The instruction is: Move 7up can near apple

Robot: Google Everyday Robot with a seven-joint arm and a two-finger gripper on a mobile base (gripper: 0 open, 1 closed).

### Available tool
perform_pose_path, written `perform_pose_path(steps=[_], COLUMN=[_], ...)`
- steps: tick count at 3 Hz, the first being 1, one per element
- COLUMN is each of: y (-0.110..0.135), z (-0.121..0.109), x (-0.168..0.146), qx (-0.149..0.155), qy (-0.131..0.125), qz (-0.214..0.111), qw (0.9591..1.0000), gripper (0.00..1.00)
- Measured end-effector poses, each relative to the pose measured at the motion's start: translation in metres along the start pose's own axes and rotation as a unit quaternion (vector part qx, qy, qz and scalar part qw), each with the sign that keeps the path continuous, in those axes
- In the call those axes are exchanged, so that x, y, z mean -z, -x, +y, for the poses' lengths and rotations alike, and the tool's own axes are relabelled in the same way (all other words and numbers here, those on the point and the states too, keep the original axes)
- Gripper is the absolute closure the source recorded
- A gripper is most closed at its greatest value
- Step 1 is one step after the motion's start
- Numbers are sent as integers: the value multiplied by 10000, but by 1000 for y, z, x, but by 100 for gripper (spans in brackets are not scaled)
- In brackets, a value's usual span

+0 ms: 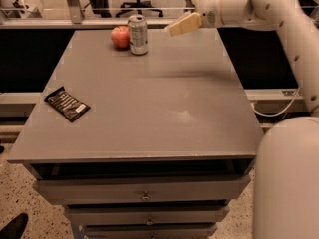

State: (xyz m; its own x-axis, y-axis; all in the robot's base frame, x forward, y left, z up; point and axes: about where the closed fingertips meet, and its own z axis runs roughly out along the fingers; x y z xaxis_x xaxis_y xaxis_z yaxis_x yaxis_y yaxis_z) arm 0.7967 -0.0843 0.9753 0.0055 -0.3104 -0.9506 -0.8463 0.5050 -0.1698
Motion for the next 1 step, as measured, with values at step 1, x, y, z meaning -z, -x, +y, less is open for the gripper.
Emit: perform_pose_path(steps=[1], y=[-6], z=[-3], x=[12], qx=[-38], qy=[-69], qz=[38], qw=[10000], gripper=[0])
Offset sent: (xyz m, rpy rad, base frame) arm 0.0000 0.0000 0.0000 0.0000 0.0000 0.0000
